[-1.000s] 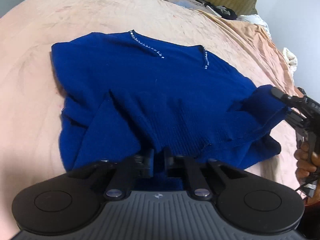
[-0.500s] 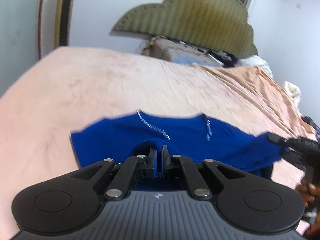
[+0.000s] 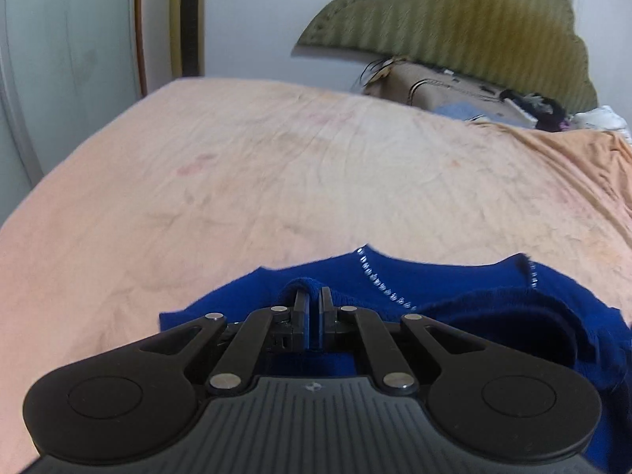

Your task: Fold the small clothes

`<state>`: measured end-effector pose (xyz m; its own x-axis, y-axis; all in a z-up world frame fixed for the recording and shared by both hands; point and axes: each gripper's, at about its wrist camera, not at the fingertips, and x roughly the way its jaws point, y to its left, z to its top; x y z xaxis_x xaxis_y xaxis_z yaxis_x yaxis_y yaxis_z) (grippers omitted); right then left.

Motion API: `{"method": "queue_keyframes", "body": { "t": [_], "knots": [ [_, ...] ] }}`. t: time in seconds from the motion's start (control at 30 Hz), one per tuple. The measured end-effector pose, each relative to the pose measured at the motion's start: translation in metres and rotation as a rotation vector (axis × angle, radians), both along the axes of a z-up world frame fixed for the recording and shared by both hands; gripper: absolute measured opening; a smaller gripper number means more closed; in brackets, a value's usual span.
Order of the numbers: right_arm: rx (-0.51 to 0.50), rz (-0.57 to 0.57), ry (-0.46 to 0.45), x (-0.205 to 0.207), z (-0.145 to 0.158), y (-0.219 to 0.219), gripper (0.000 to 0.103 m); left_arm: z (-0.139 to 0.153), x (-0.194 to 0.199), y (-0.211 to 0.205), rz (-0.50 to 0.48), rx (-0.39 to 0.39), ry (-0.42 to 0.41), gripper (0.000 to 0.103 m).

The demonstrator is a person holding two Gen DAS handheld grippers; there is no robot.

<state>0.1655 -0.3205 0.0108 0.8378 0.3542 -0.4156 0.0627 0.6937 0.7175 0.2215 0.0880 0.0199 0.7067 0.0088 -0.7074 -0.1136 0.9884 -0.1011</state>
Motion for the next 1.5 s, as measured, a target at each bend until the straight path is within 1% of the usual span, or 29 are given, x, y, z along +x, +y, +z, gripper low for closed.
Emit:
{"method": "queue_keyframes", "body": {
  "t": [0.1,0.17,0.2,0.23,0.3,0.37,0.43,0.47,0.5,0.57,0.6,0.67,0.73,0.83,0.87,0.9,0.93,1.0,1.07,1.13,1.2,1.27,1.3,1.33,1.37,1.4,1.43,1.47,1.5],
  "knots": [
    [-0.047,-0.038,-0.031,-0.011,0.006,-0.008,0.060,-0.004,0.001,0.000,0.007,-0.002,0.007,0.004],
    [-0.133,0.021,-0.048,-0.014,0.012,-0.003,0.060,-0.005,0.001,-0.001,0.006,0.008,0.008,0.004],
    [-0.198,0.068,-0.056,-0.015,0.016,0.004,0.064,-0.005,0.000,-0.002,0.005,0.012,0.009,0.004],
    [-0.289,0.125,-0.064,-0.016,0.019,0.013,0.067,-0.005,-0.001,-0.002,0.004,0.014,0.011,0.004],
    [-0.546,0.230,-0.087,-0.022,0.026,0.038,0.067,-0.005,-0.002,-0.002,0.000,0.016,0.017,0.004],
    [-0.885,0.324,-0.103,-0.032,0.023,0.069,0.067,-0.005,-0.003,-0.003,-0.004,0.021,0.021,0.004],
    [-1.136,0.452,-0.098,-0.037,0.011,0.096,0.069,-0.005,-0.003,-0.004,-0.008,0.027,0.021,0.004],
    [-1.185,0.500,-0.094,-0.038,0.006,0.105,0.070,-0.005,-0.003,-0.005,-0.008,0.030,0.020,0.004],
    [-1.200,0.533,-0.093,-0.035,0.003,0.113,0.074,-0.004,-0.002,-0.005,-0.007,0.032,0.020,0.004],
    [-1.185,0.529,-0.112,-0.023,-0.001,0.123,0.080,-0.003,0.002,-0.006,0.002,0.031,0.022,0.004],
    [-1.170,0.499,-0.123,-0.014,-0.001,0.128,0.081,-0.001,0.005,-0.006,0.010,0.025,0.022,0.004],
    [-1.092,0.399,-0.133,0.013,0.002,0.123,0.084,0.001,0.010,-0.002,0.025,0.006,0.017,0.004],
    [-0.956,0.233,-0.088,0.042,0.007,0.098,0.088,0.001,0.015,0.005,0.048,-0.016,0.019,0.004],
    [-0.637,-0.022,0.018,0.062,0.014,0.040,0.089,-0.005,0.023,0.015,0.067,-0.066,0.054,0.004],
    [-0.584,-0.079,0.035,0.061,0.015,0.027,0.089,-0.007,0.024,0.015,0.064,-0.070,0.060,0.004],
    [-0.575,-0.118,0.034,0.058,0.016,0.020,0.090,-0.008,0.025,0.014,0.055,-0.062,0.063,0.004],
    [-0.595,-0.136,0.020,0.052,0.018,0.017,0.091,-0.010,0.025,0.012,0.049,-0.050,0.062,0.005],
    [-0.630,-0.105,-0.013,0.040,0.021,0.020,0.095,-0.012,0.026,0.008,0.043,-0.025,0.058,0.005],
    [-0.598,0.000,-0.040,0.033,0.019,0.027,0.095,-0.012,0.028,0.007,0.047,-0.028,0.057,0.005],
    [-0.540,0.128,-0.030,0.039,0.016,0.036,0.095,-0.010,0.031,0.010,0.053,-0.040,0.054,0.006],
    [-0.538,0.199,-0.016,0.042,0.010,0.051,0.096,-0.005,0.033,0.018,0.091,-0.031,0.035,0.008],
    [-0.630,0.203,0.025,0.051,0.005,0.067,0.096,0.001,0.033,0.029,0.143,-0.017,0.030,0.009],
    [-0.701,0.171,0.050,0.057,0.001,0.072,0.096,0.003,0.031,0.035,0.164,-0.011,0.032,0.009],
    [-0.789,0.107,0.081,0.058,0.000,0.073,0.095,0.006,0.028,0.039,0.170,-0.006,0.028,0.009],
    [-0.847,0.043,0.093,0.058,0.001,0.075,0.095,0.008,0.023,0.041,0.161,0.004,0.018,0.009],
    [-0.849,0.006,0.068,0.052,0.005,0.074,0.096,0.009,0.019,0.038,0.142,0.026,0.008,0.009],
    [-0.787,0.016,0.002,0.045,0.012,0.074,0.097,0.009,0.015,0.032,0.117,0.061,0.004,0.009],
    [-0.712,0.075,-0.055,0.041,0.018,0.076,0.099,0.008,0.013,0.025,0.092,0.092,0.007,0.009],
    [-0.652,0.159,-0.083,0.040,0.021,0.081,0.103,0.006,0.012,0.015,0.059,0.114,0.013,0.009]
  ]
}}
